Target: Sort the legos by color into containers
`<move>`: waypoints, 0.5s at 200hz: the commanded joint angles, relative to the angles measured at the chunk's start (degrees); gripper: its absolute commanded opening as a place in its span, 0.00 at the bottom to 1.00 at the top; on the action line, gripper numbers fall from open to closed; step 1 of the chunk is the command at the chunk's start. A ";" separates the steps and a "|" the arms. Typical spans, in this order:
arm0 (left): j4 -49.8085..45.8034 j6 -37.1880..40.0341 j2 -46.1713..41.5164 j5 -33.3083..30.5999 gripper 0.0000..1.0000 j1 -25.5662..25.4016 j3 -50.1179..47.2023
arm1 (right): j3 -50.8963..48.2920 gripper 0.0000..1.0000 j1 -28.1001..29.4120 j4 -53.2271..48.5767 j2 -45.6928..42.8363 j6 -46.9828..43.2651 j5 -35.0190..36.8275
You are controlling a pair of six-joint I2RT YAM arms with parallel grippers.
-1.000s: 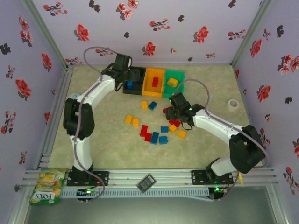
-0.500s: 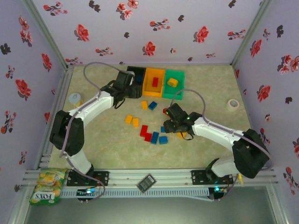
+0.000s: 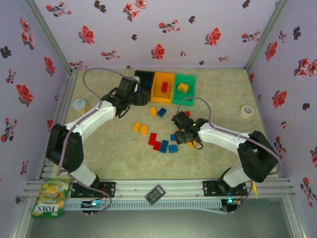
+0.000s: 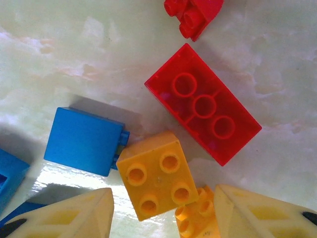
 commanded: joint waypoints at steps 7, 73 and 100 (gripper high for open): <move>-0.23 1.26 -2.06 -0.29 0.78 -0.31 -0.83 | 2.15 0.55 0.28 -0.72 1.64 -2.91 2.29; 0.10 1.10 -2.30 -0.29 0.77 -0.33 -1.43 | 2.56 0.47 0.31 0.89 3.66 -3.49 1.53; -0.15 1.18 -2.47 -0.31 0.76 -0.34 -1.61 | 2.88 0.42 0.26 1.36 4.50 -3.95 1.54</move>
